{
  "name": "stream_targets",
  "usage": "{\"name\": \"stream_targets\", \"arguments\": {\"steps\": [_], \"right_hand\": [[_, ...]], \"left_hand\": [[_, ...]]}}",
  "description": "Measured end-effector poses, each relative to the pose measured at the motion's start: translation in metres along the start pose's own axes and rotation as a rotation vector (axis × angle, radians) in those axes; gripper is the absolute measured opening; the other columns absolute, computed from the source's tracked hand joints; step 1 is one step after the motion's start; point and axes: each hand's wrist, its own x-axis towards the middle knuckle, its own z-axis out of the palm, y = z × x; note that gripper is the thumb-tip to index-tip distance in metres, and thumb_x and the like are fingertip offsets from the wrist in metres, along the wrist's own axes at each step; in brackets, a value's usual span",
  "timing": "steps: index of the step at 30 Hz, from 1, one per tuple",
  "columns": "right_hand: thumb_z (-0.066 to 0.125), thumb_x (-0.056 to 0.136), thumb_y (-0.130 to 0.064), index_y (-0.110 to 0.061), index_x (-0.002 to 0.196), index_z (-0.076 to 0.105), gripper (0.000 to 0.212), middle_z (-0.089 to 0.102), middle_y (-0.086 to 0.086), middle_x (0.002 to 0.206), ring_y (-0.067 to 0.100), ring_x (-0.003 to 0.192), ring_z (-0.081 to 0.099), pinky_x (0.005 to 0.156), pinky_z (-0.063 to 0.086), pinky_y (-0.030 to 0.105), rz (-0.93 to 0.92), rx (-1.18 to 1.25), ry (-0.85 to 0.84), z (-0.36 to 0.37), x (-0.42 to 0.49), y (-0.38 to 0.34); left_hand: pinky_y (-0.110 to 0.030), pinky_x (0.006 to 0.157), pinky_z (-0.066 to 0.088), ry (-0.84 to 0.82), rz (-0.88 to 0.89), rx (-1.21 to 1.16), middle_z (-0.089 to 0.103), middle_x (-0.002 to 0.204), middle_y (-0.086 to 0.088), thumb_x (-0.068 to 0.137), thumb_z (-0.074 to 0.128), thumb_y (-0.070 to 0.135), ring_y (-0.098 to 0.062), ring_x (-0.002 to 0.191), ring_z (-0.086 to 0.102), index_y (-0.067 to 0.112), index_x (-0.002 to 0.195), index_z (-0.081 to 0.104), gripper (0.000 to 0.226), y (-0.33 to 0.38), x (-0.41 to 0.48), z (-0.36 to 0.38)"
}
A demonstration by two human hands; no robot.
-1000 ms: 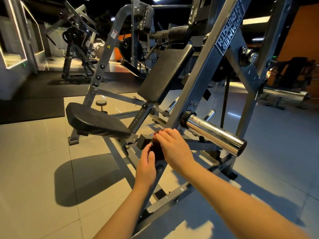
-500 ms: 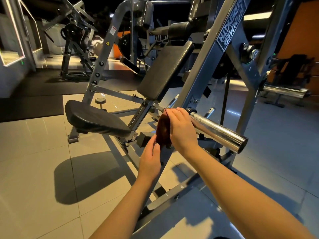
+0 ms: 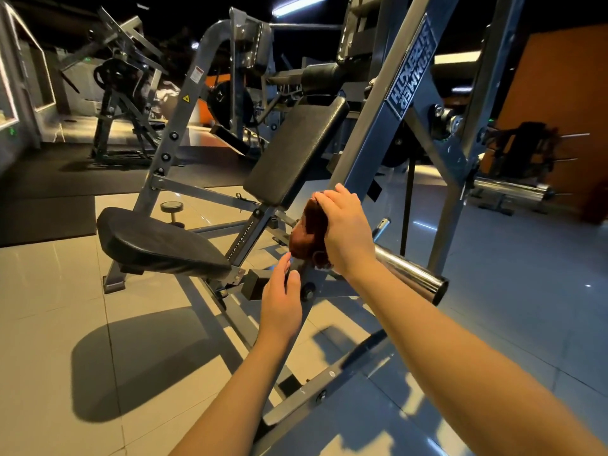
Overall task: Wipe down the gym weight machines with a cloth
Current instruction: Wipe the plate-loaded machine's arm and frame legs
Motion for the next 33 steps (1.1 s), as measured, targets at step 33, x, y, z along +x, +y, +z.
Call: {"name": "stream_targets", "arguments": {"steps": [33], "right_hand": [[0.051,0.104,-0.018,-0.027,0.127,0.066,0.028,0.056,-0.005,0.12,0.0,0.105,0.052,0.089,0.041,0.011,0.29,0.594,-0.21,0.028,-0.087,-0.038]], "left_hand": [[-0.026,0.094,0.046,0.049,-0.077,-0.228,0.047,0.139,0.019,0.107,0.045,0.033,-0.003,0.124,0.048,0.047,0.145,0.038,0.042,0.015,-0.039,-0.02]]}}
